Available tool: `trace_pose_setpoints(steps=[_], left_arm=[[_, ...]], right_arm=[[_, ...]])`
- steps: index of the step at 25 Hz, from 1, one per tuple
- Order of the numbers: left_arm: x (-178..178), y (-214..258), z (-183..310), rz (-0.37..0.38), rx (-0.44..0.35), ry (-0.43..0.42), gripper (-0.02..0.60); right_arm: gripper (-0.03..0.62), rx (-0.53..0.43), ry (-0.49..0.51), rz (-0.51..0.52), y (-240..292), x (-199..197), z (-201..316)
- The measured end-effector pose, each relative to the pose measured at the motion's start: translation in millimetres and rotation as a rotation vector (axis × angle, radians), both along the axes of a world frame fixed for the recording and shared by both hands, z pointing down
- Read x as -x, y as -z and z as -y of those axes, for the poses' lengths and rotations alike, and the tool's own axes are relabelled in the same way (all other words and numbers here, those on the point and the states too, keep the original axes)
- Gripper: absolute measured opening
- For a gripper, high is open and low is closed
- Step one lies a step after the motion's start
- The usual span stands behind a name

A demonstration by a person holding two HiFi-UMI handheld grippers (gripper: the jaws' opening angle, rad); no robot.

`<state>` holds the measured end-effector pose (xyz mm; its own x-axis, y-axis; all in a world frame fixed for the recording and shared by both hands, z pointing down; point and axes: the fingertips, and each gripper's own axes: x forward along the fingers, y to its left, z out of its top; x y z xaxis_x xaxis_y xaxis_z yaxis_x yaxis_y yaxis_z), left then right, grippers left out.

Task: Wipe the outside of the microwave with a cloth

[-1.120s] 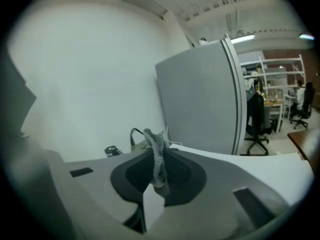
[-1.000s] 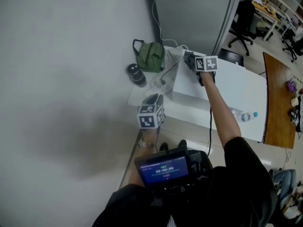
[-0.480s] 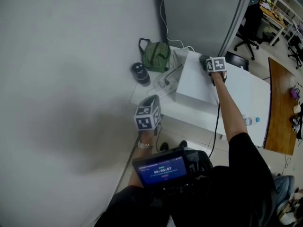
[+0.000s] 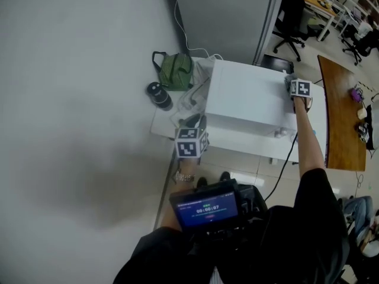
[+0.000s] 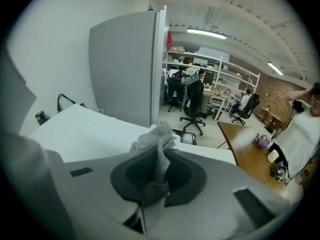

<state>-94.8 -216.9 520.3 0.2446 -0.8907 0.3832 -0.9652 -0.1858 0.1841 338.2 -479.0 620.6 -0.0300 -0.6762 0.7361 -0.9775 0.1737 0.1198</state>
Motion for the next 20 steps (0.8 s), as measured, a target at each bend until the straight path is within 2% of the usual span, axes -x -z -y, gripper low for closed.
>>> trace_pose_setpoints(steps=[3,5,7,11,12,14,17,20], left_arm=[[3,-2,-2,0.002,0.007,0.002,0.051],[5,-3,-5,0.002,0.011,0.005,0.051],[9,-2,-8,0.001,0.01,0.012,0.051],[16,-1,-11,0.016,0.011,0.024,0.051],[15,-1,-14,0.019,0.013,0.024,0.051],[15,-2,-17,0.025,0.016,0.024,0.051],[16,-5,-19,0.029,0.02,0.026,0.051],[13,-6,-20,0.024,0.025,0.022,0.051]], right_arm=[[0.037,0.016,-0.032,-0.04,2,-2,-1],[0.035,0.012,-0.041,-0.023,14,22,-4],[0.035,-0.03,0.051,0.061,35,86,-6],[0.035,-0.13,0.401,0.239,78,276,-27],[0.035,-0.111,0.465,0.25,75,313,-39],[0.035,-0.014,0.55,0.229,48,363,-67],[0.035,0.059,0.622,0.188,14,405,-88],[0.037,0.073,0.623,0.139,-7,395,-90]])
